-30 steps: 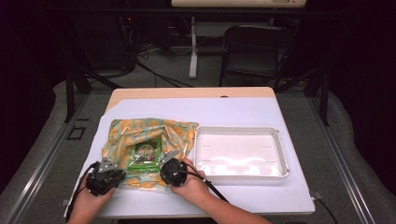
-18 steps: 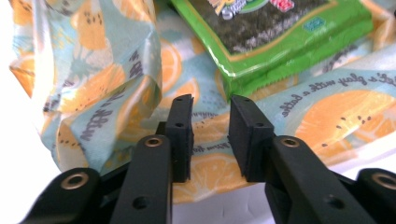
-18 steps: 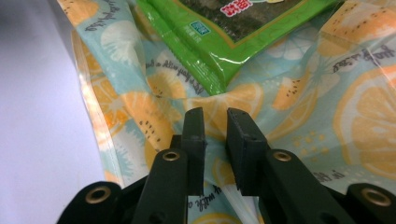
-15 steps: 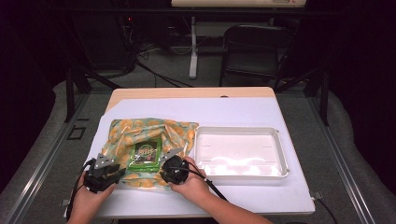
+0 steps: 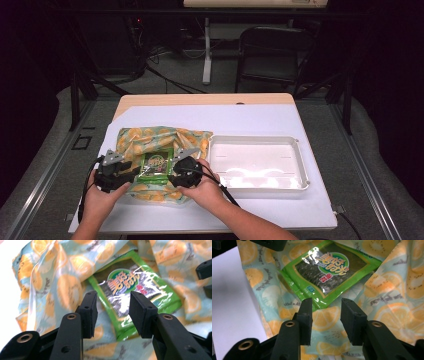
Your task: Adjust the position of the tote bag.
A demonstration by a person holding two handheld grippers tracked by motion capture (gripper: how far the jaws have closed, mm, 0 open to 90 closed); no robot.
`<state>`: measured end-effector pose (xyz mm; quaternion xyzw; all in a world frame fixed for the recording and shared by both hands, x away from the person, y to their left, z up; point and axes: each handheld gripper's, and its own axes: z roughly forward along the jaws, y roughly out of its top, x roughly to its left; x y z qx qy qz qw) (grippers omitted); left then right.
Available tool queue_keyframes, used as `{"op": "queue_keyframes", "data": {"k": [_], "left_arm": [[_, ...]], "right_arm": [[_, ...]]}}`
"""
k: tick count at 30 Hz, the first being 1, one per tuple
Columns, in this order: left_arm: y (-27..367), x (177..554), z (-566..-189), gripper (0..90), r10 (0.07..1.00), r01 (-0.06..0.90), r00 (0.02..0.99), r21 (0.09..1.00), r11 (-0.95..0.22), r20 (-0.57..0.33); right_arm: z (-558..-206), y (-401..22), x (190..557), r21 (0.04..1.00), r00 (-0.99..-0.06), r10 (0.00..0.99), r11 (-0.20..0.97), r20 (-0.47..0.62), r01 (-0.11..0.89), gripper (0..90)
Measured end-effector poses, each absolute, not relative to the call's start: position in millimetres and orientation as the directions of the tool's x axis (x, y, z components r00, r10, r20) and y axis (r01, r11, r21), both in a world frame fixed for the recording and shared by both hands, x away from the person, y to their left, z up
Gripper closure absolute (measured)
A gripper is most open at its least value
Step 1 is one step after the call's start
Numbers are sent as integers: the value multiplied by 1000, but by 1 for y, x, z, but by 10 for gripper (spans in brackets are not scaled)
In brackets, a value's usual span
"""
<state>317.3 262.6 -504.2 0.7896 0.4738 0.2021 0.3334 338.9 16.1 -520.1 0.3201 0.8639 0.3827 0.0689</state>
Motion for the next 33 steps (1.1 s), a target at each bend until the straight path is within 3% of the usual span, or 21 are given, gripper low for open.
{"op": "queue_keyframes", "data": {"k": [5, 13, 17, 20, 28, 33], "left_arm": [[252, 324, -492, 576, 875, 586, 485, 739, -333, 9], [242, 341, -478, 585, 873, 600, 484, 748, -284, -57], [239, 348, -476, 651, 874, 609, 483, 734, -301, -43], [238, 355, -476, 666, 874, 630, 477, 728, -269, -90], [241, 361, -478, 711, 881, 653, 458, 718, -242, -120], [243, 362, -482, 687, 886, 654, 448, 718, -237, -116]], "right_arm": [[-513, 17, 344, 709, -786, 605, 500, 125, 497, 630], [-503, 23, 353, 728, -784, 612, 487, 110, 483, 625], [-498, 25, 357, 726, -784, 612, 492, 103, 480, 620], [-495, 29, 360, 721, -778, 622, 500, 88, 481, 620], [-491, 38, 366, 722, -768, 636, 494, 79, 484, 563], [-489, 42, 369, 721, -762, 643, 490, 81, 490, 522]]}}
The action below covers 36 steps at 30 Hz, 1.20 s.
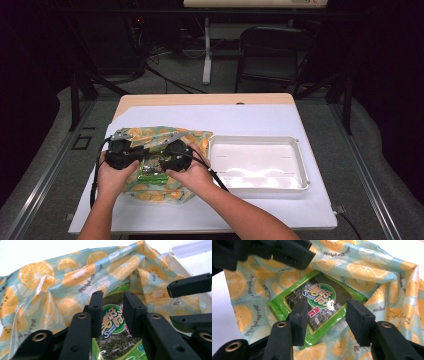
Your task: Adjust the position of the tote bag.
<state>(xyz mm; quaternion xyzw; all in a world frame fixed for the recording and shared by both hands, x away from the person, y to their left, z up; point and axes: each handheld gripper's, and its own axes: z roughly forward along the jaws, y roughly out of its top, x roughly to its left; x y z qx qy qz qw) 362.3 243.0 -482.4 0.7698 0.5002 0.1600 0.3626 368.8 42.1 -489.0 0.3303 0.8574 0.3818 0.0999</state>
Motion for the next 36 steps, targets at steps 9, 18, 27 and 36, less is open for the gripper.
{"op": "queue_keyframes", "data": {"k": [9, 18, 27, 36], "left_arm": [[243, 362, -487, 582, 893, 659, 432, 719, -220, -123], [253, 364, -495, 557, 895, 689, 408, 705, -171, -181], [256, 364, -497, 587, 906, 699, 392, 692, -180, -159], [259, 365, -502, 597, 909, 724, 377, 668, -170, -177]], "right_arm": [[-494, 42, 378, 677, -735, 667, 485, 122, 553, 494], [-497, 44, 377, 677, -738, 664, 489, 121, 551, 556], [-501, 45, 380, 667, -723, 678, 480, 129, 570, 589], [-507, 47, 385, 655, -682, 709, 431, 180, 621, 625]]}}
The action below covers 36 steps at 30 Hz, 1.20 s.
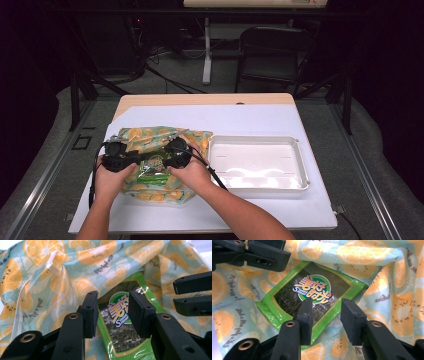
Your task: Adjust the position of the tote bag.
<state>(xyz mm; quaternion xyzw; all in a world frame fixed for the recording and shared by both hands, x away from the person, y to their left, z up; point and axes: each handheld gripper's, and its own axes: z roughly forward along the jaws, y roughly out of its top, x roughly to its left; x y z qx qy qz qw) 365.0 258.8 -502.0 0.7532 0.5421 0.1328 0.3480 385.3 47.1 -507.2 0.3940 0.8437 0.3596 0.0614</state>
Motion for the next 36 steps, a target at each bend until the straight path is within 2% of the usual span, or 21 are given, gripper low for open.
{"op": "queue_keyframes", "data": {"k": [11, 16, 21, 27, 32, 36], "left_arm": [[240, 363, -512, 590, 902, 732, 412, 636, -246, -125], [243, 365, -517, 581, 905, 757, 396, 613, -228, -152], [247, 365, -517, 559, 913, 765, 383, 602, -228, -141], [251, 364, -514, 536, 915, 765, 371, 611, -204, -159], [251, 362, -514, 550, 902, 772, 380, 608, -187, -205], [251, 364, -515, 551, 903, 779, 379, 597, -192, -204]], "right_arm": [[-521, 54, 388, 604, -675, 726, 481, 133, 636, 682], [-526, 56, 388, 605, -663, 737, 471, 131, 642, 706], [-530, 57, 388, 602, -662, 738, 470, 132, 645, 747], [-531, 58, 388, 602, -667, 734, 478, 127, 640, 764], [-532, 59, 388, 603, -665, 735, 471, 136, 644, 766], [-532, 58, 388, 597, -670, 731, 481, 132, 643, 764]]}}
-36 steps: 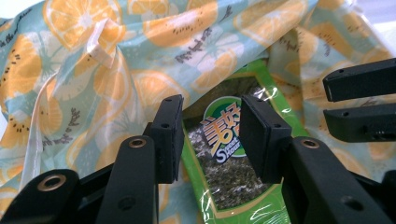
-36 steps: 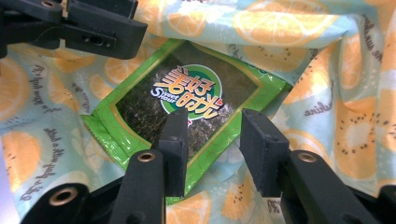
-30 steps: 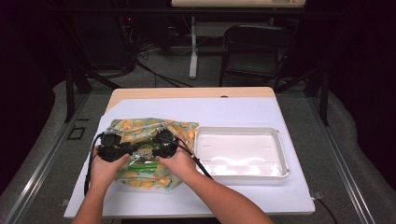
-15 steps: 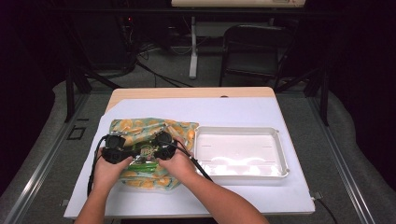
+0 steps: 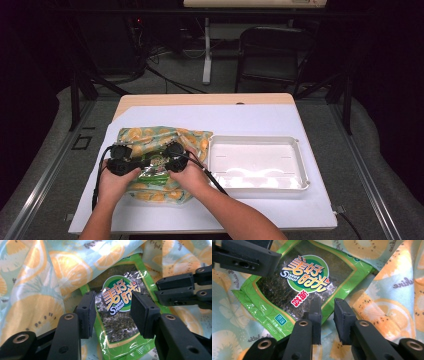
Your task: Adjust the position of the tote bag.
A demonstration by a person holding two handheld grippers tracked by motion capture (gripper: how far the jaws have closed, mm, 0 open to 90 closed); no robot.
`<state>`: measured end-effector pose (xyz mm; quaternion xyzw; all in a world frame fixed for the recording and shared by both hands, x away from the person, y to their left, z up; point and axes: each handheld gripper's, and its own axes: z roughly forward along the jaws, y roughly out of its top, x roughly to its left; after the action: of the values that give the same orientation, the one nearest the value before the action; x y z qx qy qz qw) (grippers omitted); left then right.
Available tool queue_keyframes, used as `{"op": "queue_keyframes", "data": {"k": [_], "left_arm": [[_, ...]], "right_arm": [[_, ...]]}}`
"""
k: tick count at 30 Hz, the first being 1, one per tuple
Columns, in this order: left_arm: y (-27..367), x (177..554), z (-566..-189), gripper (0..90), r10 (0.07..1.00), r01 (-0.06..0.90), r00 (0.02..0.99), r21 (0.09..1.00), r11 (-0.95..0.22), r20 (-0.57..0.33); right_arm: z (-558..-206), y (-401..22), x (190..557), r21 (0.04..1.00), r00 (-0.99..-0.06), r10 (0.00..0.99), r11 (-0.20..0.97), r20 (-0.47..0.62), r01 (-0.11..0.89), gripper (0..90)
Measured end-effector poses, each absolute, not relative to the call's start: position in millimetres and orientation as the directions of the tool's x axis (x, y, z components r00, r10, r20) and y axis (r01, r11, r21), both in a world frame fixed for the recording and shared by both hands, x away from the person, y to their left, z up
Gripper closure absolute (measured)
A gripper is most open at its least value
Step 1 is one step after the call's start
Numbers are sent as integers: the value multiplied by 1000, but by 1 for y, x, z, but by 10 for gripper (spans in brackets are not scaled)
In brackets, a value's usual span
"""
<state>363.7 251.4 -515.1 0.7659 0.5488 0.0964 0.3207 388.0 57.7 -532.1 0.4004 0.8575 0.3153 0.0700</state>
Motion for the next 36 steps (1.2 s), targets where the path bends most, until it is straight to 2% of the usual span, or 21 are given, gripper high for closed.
{"op": "queue_keyframes", "data": {"k": [18, 36], "left_arm": [[263, 368, -523, 512, 900, 822, 323, 558, -112, -294], [261, 371, -534, 484, 898, 847, 319, 516, -127, -303]], "right_arm": [[-534, 54, 387, 606, -666, 731, 465, 147, 645, 767], [-535, 52, 387, 604, -662, 732, 458, 161, 653, 767]]}}
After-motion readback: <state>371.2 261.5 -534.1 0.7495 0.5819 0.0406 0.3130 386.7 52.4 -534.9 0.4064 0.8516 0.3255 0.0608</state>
